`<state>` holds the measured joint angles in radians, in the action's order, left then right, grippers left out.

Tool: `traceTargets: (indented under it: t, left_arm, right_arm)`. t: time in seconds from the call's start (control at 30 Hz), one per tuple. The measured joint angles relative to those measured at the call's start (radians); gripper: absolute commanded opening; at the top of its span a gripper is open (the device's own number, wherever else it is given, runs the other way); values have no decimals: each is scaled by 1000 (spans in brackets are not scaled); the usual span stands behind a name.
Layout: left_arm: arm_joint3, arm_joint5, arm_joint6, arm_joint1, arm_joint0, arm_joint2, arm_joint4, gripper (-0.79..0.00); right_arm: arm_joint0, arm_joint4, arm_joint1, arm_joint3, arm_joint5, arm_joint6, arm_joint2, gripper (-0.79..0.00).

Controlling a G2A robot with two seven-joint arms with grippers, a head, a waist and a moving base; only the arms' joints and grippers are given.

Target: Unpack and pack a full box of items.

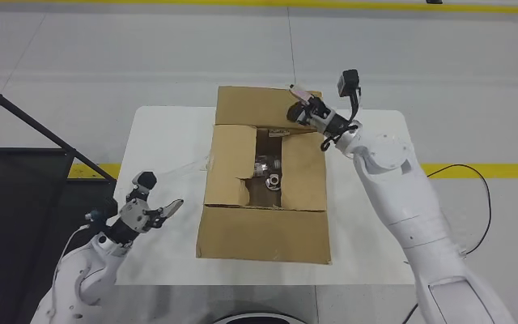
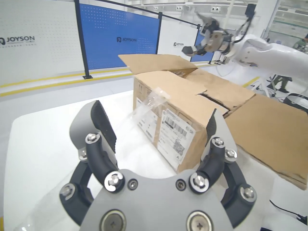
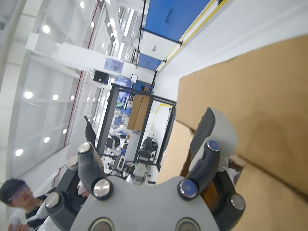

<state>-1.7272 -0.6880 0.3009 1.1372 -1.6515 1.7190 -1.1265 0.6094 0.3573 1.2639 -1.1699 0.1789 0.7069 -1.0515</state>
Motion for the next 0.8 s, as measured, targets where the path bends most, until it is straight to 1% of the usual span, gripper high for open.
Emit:
traceTargets:
  t: [0.1,0.23,0.43,0.57,0.7,0.8]
  left_arm:
    - [18,37,-34,1,20,-21,-29,0]
    - [32,76,-56,2,44,-59,-97,0]
    - [37,88,-57,2,64,-97,-162,0]
    - [33,99,-60,1,74,-114,-192,0]
    - [30,109,-64,0,80,-125,-216,0]
    - [29,105,-62,0,83,-131,-213,0]
  right_arm:
    - [24,3,-11,-62,-92,99,-16,0]
    - [23,2,-11,-54,-74,88,-15,0]
    - [32,2,-10,-61,-78,90,-10,0]
    - [53,18,-10,-69,-110,151,6,0]
    - [43,55,-7,-44,-137,222,13,0]
    - [34,71,-5,-18,-149,249,18,0]
